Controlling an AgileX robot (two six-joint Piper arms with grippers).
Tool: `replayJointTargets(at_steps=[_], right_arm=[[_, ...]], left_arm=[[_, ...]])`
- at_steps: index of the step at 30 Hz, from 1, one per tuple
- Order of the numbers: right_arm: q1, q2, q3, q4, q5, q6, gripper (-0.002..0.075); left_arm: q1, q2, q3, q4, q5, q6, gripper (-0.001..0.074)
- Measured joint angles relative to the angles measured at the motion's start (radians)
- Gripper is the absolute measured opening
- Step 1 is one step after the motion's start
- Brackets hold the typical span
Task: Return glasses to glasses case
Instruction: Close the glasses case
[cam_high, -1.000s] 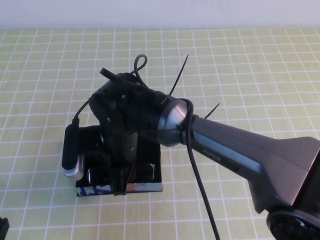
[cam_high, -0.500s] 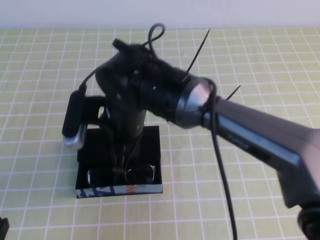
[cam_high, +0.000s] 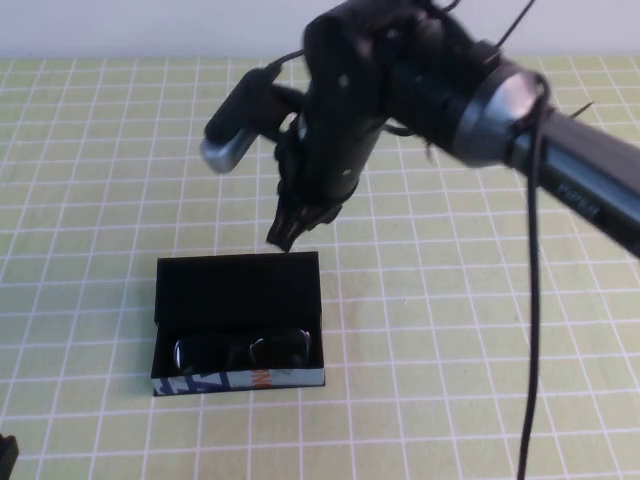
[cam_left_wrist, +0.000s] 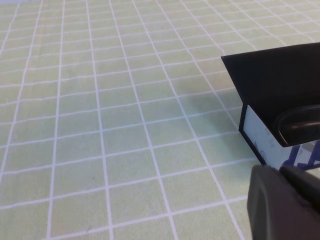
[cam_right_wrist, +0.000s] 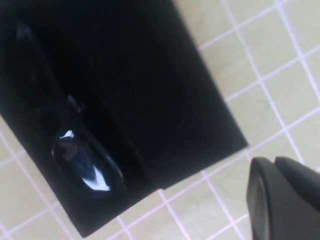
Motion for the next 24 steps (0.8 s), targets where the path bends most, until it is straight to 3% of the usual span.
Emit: replayJointTargets(at_steps=[9, 16, 21, 24], right_arm=[[-0.130, -0.049, 0.010, 0.195, 0.000, 0.021, -0.0016], [-0.211, -0.066, 0.109, 0.324, 0.000, 0.023, -0.0016], [-0.276, -0.066, 0.198, 0.409, -0.016, 0.023, -0.0016], [-0.295, -0.066, 0.240, 0.446, -0.062, 0.023, -0.0016]], left_arm=[[0.000, 0.000, 0.002, 0.045, -0.067, 0.001, -0.0001], [0.000, 0.000, 0.002, -0.150, -0.279, -0.142, -0.0001], [0.000, 0.000, 0.002, -0.247, -0.317, -0.205, -0.0001], [0.000, 0.064, -0.028, -0.305, -0.241, -0.237, -0.0001]])
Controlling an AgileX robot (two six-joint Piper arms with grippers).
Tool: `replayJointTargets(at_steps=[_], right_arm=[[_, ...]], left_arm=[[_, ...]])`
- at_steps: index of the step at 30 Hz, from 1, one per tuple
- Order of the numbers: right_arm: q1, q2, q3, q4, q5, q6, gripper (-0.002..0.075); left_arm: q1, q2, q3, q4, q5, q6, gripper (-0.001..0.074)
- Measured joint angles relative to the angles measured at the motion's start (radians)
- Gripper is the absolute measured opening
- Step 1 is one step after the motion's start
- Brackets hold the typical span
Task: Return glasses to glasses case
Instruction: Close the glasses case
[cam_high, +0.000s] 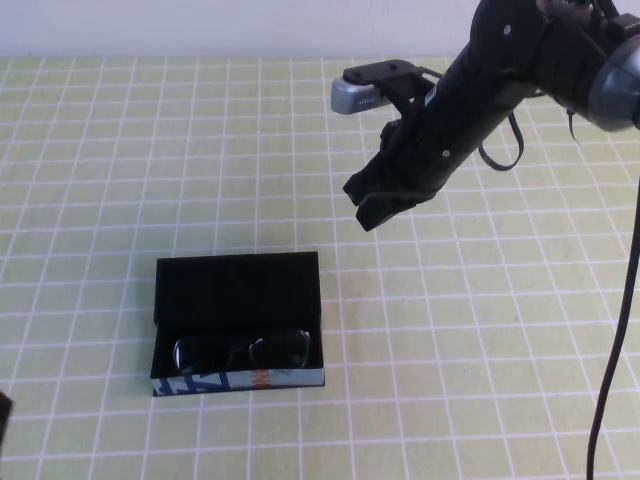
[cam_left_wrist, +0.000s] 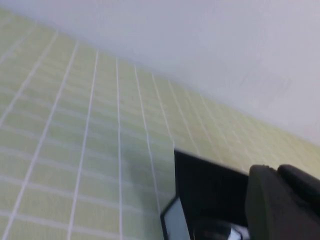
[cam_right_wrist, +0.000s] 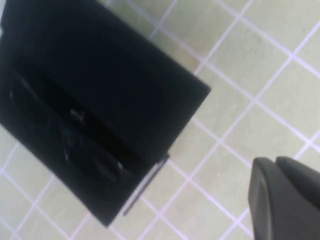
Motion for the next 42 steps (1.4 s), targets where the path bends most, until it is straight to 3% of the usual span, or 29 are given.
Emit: replayJointTargets(at_steps=[7, 12, 19, 24, 34, 42], right_arm=[[-0.002, 0.000, 0.016, 0.039, -0.037, -0.002, -0.0016], [-0.002, 0.000, 0.016, 0.044, -0.018, -0.004, -0.0016], [-0.002, 0.000, 0.037, 0.058, -0.028, -0.020, -0.0016], [-0.002, 0.000, 0.090, 0.087, -0.101, -0.028, -0.0016], [-0.002, 0.000, 0.164, 0.120, -0.246, -0.030, -0.0016], [-0.002, 0.039, 0.165, 0.170, -0.346, -0.030, -0.0016]], left_arm=[[0.000, 0.420, -0.242, -0.026, 0.367, 0.059, -0.0001], [0.000, 0.756, -0.359, -0.179, 0.521, 0.349, -0.0001], [0.000, 1.090, -0.376, -0.712, 0.505, 0.956, -0.0001], [0.000, 1.274, -0.382, -0.961, 0.473, 1.250, -0.0001], [0.000, 1.511, -0.392, -1.260, 0.496, 1.608, -0.0001], [0.000, 1.528, -0.392, -1.296, 0.500, 1.709, -0.0001]])
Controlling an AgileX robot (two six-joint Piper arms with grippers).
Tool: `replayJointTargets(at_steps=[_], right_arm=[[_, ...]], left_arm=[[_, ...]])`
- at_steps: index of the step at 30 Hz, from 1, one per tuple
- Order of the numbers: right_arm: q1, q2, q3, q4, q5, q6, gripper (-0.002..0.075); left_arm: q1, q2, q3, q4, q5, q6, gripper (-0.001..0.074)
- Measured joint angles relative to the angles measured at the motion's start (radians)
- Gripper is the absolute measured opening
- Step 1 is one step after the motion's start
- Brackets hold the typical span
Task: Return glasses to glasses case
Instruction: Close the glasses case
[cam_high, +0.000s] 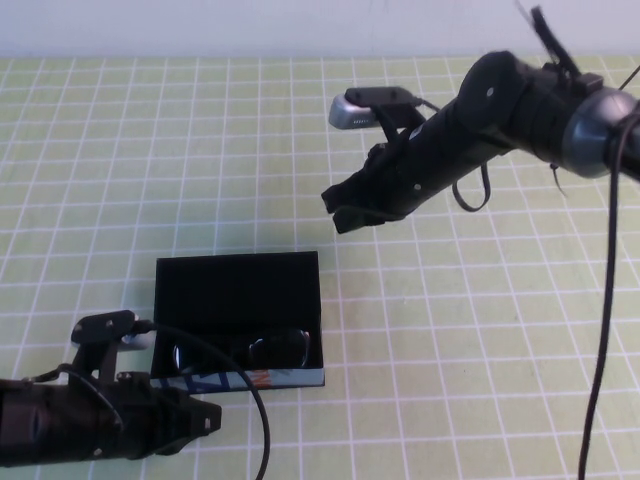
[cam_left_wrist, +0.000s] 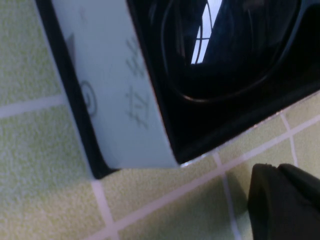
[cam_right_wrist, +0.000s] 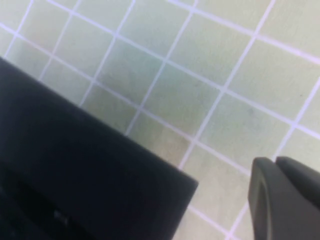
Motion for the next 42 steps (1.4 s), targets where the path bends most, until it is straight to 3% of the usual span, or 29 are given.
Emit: replayJointTargets(at_steps=[18, 32, 42], right_arm=[[0.000, 0.157, 0.000, 0.208, -0.020, -0.110, -0.0016], [0.000, 0.148, 0.000, 0.326, 0.120, -0.223, -0.0016], [0.000, 0.125, 0.000, 0.349, 0.345, -0.252, -0.0015]], left_arm=[[0.000, 0.000, -0.001, -0.002, -0.003, 0.005, -0.0001], [0.000, 0.000, -0.001, -0.002, -0.003, 0.005, -0.0001], [0.000, 0.000, -0.001, -0.002, -0.003, 0.007, -0.0001]])
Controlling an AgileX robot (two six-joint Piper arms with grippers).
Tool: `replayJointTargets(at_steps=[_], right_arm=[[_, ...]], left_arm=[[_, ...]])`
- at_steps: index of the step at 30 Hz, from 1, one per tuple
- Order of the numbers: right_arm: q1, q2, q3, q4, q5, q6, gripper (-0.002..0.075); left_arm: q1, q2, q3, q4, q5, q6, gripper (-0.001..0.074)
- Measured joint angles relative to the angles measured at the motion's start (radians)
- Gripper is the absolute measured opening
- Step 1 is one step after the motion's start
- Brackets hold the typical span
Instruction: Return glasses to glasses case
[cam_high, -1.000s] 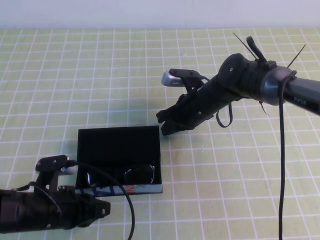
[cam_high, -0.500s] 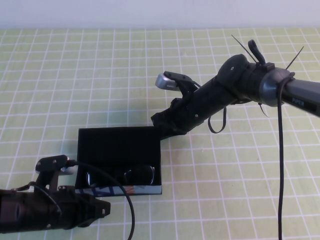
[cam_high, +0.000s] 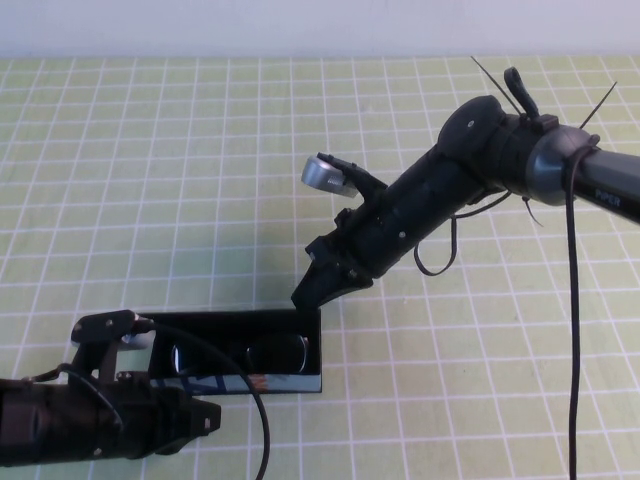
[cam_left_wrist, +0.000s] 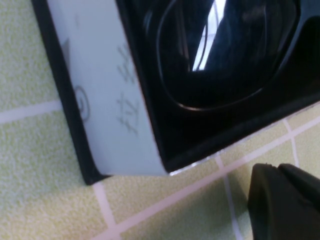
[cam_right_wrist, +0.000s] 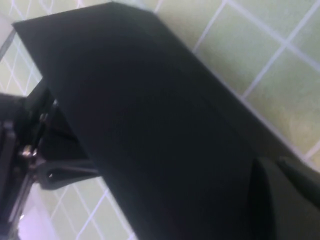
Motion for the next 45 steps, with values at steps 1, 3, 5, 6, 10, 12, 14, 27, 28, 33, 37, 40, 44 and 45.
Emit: replayJointTargets(at_steps=[1, 3, 5, 6, 10, 12, 14, 27, 28, 33, 37, 40, 44, 45], right_arm=[[0.000, -0.004, 0.003, 0.000, 0.005, 0.000, -0.0015], [0.002, -0.022, 0.016, 0.000, 0.007, 0.000, -0.0015], [0.011, -0.048, 0.041, 0.000, 0.008, 0.000, -0.0015], [0.016, -0.060, 0.057, 0.000, 0.010, 0.000, -0.0015], [0.066, -0.084, 0.115, -0.041, 0.007, 0.003, -0.0016], [0.095, -0.084, 0.143, -0.088, -0.026, 0.021, -0.0016], [0.111, -0.092, 0.157, -0.102, -0.061, 0.045, -0.0016], [0.124, -0.191, 0.180, -0.148, -0.141, 0.100, -0.0015], [0.124, -0.223, 0.185, -0.162, -0.145, 0.111, -0.0016], [0.124, -0.436, 0.264, -0.232, -0.209, 0.176, -0.0015], [0.124, -0.649, 0.427, -0.257, -0.296, 0.237, -0.0016], [0.124, -0.810, 0.563, -0.281, -0.349, 0.300, -0.0016], [0.124, -1.019, 0.710, -0.341, -0.371, 0.403, -0.0016], [0.124, -1.071, 0.741, -0.357, -0.374, 0.423, -0.0015]], left_arm=[[0.000, 0.000, 0.000, 0.000, 0.000, 0.000, -0.0001], [0.000, 0.000, 0.000, 0.000, 0.000, 0.002, -0.0001], [0.000, 0.000, 0.000, 0.000, -0.003, 0.004, -0.0001], [0.000, 0.000, 0.000, 0.000, -0.003, 0.004, -0.0001], [0.000, -0.022, 0.000, 0.023, -0.007, -0.061, -0.0001], [0.000, -0.050, 0.000, 0.069, -0.005, -0.112, -0.0001], [0.000, -0.095, 0.000, 0.128, -0.003, -0.171, -0.0001], [0.000, -0.709, 0.002, 0.367, 0.012, -0.368, -0.0001], [0.000, -0.784, 0.002, 0.385, -0.008, -0.381, -0.0001], [0.000, -1.142, 0.002, 0.581, -0.085, -0.585, -0.0001], [0.000, -1.351, 0.002, 0.834, -0.081, -0.844, -0.0001], [0.000, -1.475, 0.002, 1.059, -0.071, -1.028, -0.0001], [0.000, -1.571, 0.024, 1.237, -0.070, -1.163, -0.0001], [0.000, -1.583, 0.039, 1.252, -0.076, -1.173, -0.0001]])
